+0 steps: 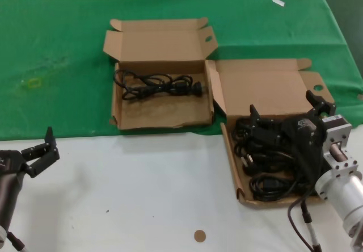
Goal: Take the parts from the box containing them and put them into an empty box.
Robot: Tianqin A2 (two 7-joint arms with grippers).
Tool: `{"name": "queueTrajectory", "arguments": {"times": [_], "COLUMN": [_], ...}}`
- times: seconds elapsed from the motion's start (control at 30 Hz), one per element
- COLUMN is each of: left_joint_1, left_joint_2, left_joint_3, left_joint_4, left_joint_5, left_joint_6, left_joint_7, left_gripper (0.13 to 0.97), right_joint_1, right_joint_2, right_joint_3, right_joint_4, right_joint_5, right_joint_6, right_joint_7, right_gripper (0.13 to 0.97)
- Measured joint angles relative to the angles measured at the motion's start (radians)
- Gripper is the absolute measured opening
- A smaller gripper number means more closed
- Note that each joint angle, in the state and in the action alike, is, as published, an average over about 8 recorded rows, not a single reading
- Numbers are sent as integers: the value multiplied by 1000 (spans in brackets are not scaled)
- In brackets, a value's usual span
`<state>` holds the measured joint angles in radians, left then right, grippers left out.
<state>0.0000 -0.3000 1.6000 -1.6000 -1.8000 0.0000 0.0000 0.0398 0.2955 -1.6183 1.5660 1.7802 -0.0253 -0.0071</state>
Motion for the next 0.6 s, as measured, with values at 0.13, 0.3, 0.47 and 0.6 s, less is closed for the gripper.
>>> {"name": "queueTrajectory", "arguments": {"times": [0.13,0.3,0.47,0.6], "left_joint_1": [0,0,0,0], "left_joint_2": [0,0,0,0], "left_joint_3": [0,0,0,0], "left_joint_4": [0,0,0,0], "left_joint_5": [0,0,0,0], "left_joint_6": [0,0,0,0], "left_joint_7": [0,0,0,0], "left_gripper": [966,966,966,966], "right_joint_1": [0,0,0,0], "right_joint_2": [0,0,0,0], "right_joint_3": [0,0,0,0], "right_joint_4": [0,0,0,0], "right_joint_5": [0,0,0,0], "right_joint_6": [0,0,0,0], "right_joint_7": [0,0,0,0], "right_gripper": [966,966,966,966]}}
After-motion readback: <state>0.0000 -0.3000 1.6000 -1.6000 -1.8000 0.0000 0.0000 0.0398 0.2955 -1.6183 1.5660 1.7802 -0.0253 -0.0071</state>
